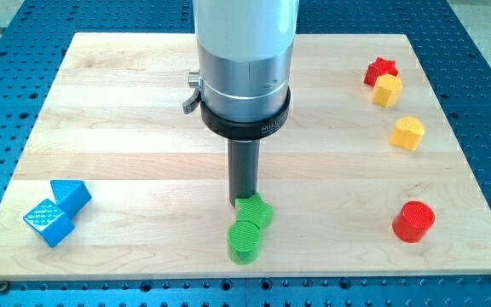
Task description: Slide the yellow hexagon vertically above the red star
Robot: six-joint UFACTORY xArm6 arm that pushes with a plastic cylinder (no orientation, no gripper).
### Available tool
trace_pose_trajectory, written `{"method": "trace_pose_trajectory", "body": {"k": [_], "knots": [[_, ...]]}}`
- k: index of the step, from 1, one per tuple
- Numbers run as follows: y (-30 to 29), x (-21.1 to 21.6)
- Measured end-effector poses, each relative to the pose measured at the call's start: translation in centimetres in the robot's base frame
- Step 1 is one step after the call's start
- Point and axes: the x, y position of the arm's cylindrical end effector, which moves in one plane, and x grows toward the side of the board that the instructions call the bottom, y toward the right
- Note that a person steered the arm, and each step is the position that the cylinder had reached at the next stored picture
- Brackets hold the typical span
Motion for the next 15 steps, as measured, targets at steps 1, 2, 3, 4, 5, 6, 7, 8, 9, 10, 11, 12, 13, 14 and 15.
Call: {"method": "trace_pose_trajectory", "body": {"k": [1,2,3,4,5,6,7,8,9,10,11,12,13,14,15], "knots": [[2.6,-3.8],[3.8,-4.5],[9.0,-4.0],[19.1,-5.5],[29.9,-5.6],[32.4,-10.4],[28.1,-15.3],[26.1,-18.8],[22.1,-17.0],[16.7,-15.9],[12.7,-12.9],[12.7,-16.3],[15.4,-22.4],[18.5,-24.4],[18.9,-25.3]]}}
